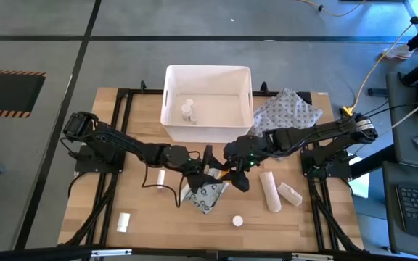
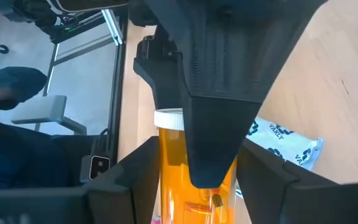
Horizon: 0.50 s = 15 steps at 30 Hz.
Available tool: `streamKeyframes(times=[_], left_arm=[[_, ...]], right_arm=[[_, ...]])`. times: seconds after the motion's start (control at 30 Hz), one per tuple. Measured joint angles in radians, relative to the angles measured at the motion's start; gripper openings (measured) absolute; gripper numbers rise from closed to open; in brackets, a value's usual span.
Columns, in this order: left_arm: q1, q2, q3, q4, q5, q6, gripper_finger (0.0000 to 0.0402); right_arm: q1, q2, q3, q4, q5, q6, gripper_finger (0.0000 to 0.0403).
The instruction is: Pick & place medical supplies in basket/bin
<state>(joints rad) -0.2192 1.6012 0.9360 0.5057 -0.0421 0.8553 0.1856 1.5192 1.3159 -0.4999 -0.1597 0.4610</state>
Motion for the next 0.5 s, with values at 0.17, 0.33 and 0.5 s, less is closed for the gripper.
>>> streamKeyframes(times=[0.17,0.33,0.5], left_arm=[[-0.001,0.000,0.000,0.001,-0.012,0.003,0.0219],[-0.001,0.000,0.000,0.001,-0.017,0.003,0.0206],[-0.002,0.000,0.000,0.000,-0.026,0.004,0.0214]], right_arm=[[0.000,0.000,0.000,0.000,-0.001,0.000,0.0183],[0.000,0.000,0.000,0.000,0.000,0.000,0.0183],[0.001,0.000,0.000,0.001,-0.001,-0.025,0.0183]])
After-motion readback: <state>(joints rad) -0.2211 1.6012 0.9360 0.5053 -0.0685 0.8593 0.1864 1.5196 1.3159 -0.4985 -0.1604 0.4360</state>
